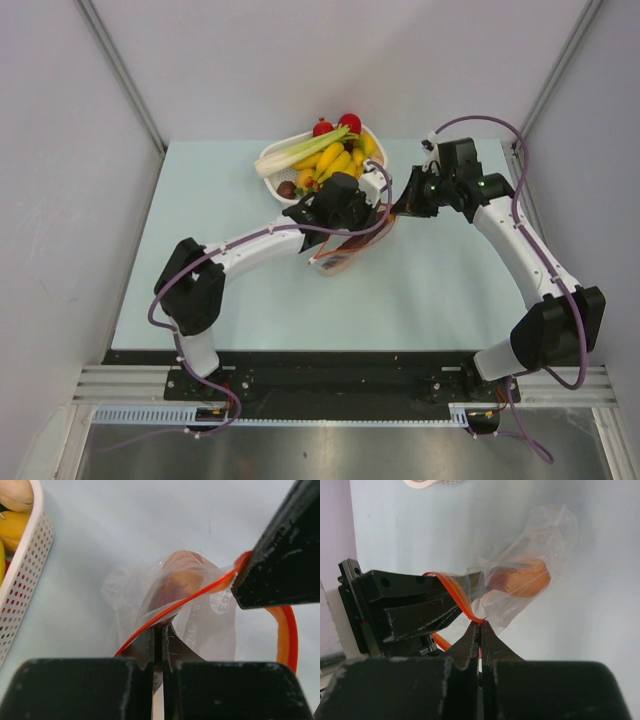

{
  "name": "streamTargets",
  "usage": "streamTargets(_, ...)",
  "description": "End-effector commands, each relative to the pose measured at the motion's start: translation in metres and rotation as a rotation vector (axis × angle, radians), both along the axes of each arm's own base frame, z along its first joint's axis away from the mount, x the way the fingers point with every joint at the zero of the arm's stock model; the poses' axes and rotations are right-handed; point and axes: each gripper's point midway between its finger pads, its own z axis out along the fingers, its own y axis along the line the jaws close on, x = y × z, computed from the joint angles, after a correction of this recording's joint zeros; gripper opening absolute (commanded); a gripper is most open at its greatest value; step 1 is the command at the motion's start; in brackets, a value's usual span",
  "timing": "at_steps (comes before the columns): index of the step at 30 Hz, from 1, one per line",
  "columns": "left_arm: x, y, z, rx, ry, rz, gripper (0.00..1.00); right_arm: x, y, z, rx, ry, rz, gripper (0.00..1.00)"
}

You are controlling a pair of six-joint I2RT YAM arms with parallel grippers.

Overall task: Place the food in the zip-top bag and seal the zipper
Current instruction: Place the fake bread in the zipper food storage bag.

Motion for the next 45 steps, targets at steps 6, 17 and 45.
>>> streamTargets(6,-0.047,-0.007,-0.003,0.052,0.064,-0.188,0.56,-0.002,-0.012,0.029,0.097,-0.012,-0.062,0.00)
streamTargets(17,-0.067,0.034,0.017,0.082,0.062,-0.233,0.69,-0.014,-0.006,0.049,0.206,-0.029,-0.015,0.00)
streamTargets(45,-0.070,-0.008,0.002,-0.043,0.039,-0.366,0.16,-0.019,-0.008,0.050,0.272,0.010,-0.022,0.00)
